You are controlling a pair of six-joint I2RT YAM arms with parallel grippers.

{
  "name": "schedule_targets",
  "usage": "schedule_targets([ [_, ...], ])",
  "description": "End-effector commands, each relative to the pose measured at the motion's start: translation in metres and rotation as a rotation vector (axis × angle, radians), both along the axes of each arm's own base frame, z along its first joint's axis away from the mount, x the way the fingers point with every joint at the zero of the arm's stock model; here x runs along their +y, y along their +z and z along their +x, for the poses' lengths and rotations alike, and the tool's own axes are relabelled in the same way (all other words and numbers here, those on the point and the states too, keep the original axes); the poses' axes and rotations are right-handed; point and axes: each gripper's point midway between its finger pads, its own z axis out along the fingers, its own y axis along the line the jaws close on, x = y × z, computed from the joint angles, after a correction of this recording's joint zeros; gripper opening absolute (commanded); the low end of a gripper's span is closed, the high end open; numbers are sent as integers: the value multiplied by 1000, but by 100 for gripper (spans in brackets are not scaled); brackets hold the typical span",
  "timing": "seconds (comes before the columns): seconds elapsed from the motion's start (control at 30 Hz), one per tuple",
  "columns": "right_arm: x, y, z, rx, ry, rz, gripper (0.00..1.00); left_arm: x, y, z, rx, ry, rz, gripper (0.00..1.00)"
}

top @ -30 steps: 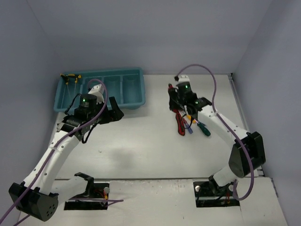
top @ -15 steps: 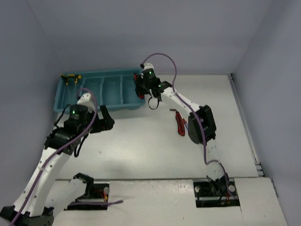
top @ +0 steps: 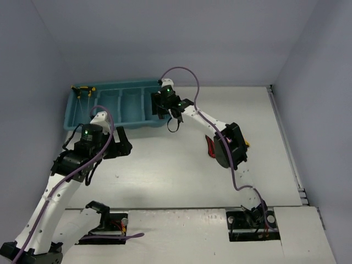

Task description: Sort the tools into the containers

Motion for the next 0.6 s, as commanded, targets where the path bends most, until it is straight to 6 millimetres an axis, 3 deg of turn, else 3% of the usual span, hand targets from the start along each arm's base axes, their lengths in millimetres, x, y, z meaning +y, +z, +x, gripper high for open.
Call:
schedule_targets([
  [0.0, -57, 113, -11, -194, -105, -5, 63, -5, 17, 16, -36, -32, 27, 82],
  [0.07, -94, 84, -42, -143, -137, -100, 62, -6, 20, 22, -39, -41, 46, 82],
  [0.1, -101, 110, -45, -184, -156, -77, 61, -6, 23, 24, -42, -42, 46, 82],
  [0.13, -113, 106, -56, -175, -166, -95, 61, -7, 25, 26, -45, -45, 49, 82],
  [0.17, -138, 95, -78, -151, -190, -124, 60, -8, 29, 29, -50, -46, 51, 82],
  [0.23, -169, 74, -108, -107, -217, -148, 58, -9, 32, 34, -55, -44, 53, 82],
  [0.3, -201, 32, -143, -22, -244, -184, 56, -10, 32, 37, -47, -47, 55, 82],
  [0.33, -210, 36, -151, -21, -264, -153, 56, -10, 33, 38, -49, -45, 55, 82],
  [0.43, -230, 11, -179, 42, -280, -135, 56, -13, 32, 40, -37, -43, 52, 82],
  [0.57, -241, -27, -207, 146, -283, -132, 58, -17, 31, 41, -29, -50, 40, 82],
])
